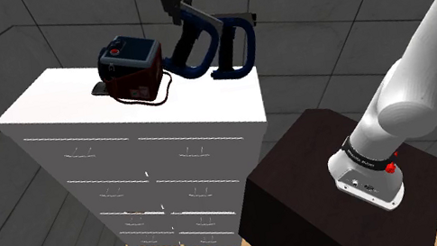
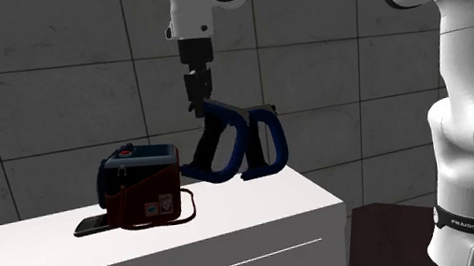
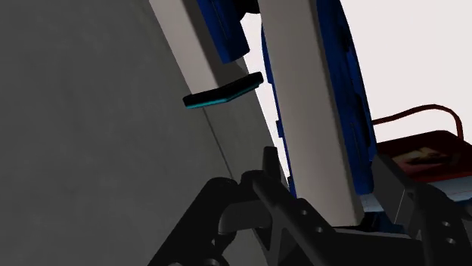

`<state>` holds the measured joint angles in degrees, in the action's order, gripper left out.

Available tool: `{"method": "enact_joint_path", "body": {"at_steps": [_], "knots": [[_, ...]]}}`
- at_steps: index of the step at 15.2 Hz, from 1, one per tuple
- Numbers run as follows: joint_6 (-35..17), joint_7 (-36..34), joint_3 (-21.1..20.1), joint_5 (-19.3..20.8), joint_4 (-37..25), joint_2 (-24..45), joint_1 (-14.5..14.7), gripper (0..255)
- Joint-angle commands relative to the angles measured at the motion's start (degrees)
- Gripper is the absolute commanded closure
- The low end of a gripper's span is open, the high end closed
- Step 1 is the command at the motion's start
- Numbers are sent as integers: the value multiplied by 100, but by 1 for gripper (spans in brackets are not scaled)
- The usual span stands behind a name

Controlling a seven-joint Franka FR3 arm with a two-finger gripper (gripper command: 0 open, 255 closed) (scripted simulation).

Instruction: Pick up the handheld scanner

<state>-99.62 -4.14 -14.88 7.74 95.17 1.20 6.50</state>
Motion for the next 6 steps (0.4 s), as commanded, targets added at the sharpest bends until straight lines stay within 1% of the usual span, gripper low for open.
{"method": "enact_joint_path", "body": {"at_steps": [1, 4, 6], "knots": [[153, 10, -5, 5, -182, 26, 6, 255], [397, 29, -12, 14, -472, 73, 14, 255], [409, 29, -12, 14, -486, 76, 14, 255]]}}
